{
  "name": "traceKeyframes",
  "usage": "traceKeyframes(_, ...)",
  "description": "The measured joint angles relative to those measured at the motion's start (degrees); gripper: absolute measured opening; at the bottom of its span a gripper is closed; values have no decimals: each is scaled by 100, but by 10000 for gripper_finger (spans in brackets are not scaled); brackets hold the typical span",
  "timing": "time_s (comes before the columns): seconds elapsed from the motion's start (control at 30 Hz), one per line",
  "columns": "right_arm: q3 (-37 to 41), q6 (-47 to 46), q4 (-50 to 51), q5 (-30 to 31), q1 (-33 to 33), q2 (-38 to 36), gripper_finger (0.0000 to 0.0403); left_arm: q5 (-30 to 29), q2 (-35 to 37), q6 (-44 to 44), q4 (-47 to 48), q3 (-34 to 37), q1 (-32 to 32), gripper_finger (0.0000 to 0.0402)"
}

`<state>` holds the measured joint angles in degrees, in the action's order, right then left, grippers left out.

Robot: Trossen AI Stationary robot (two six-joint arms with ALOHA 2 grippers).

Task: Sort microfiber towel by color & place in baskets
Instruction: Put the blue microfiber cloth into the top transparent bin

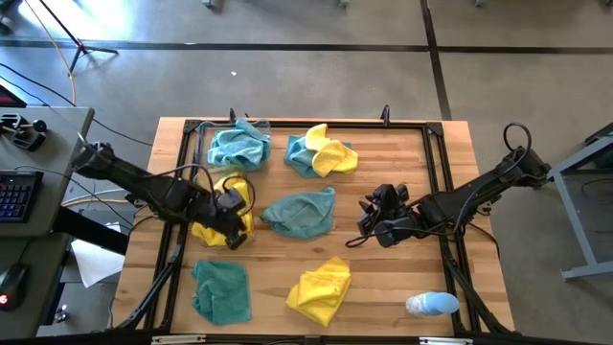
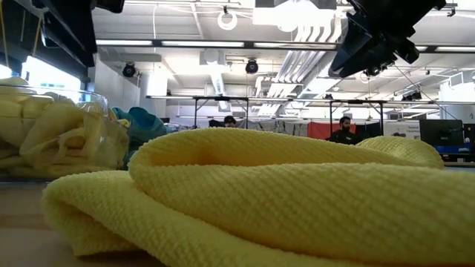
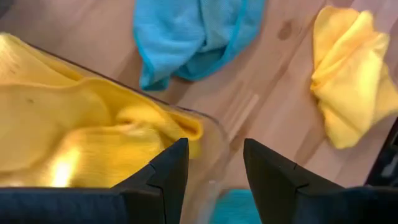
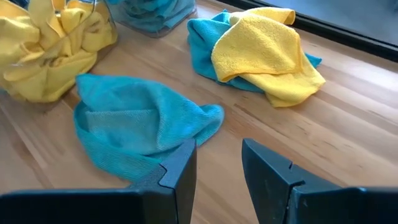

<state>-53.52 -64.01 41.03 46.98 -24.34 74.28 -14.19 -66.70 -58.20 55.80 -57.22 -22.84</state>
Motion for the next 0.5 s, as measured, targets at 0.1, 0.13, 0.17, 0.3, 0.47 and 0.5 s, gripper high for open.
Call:
traceKeyframes(0.1, 0, 11, 121, 0, -1, 0, 124, -172, -348, -508, 65, -344, -233, 145)
traceKeyframes(0.13, 0, 5, 181, 0, -2, 1, 124, -200, -483, -654, 132, -489, -291, 145)
traceKeyframes(0.17, 0, 3, 238, -3, -2, 0, 124, -224, -634, -801, 223, -658, -353, 145)
traceKeyframes(0.3, 0, 3, 512, -166, -2, 0, 124, -268, -1267, -1507, 923, -1410, -576, 145)
traceKeyframes(0.47, 0, 1, 942, -600, -11, 0, 124, -272, -1971, -2864, 1907, -2289, -914, 145)
traceKeyframes(0.5, 0, 1, 996, -683, -22, 1, 124, -274, -2071, -3175, 2013, -2410, -999, 145)
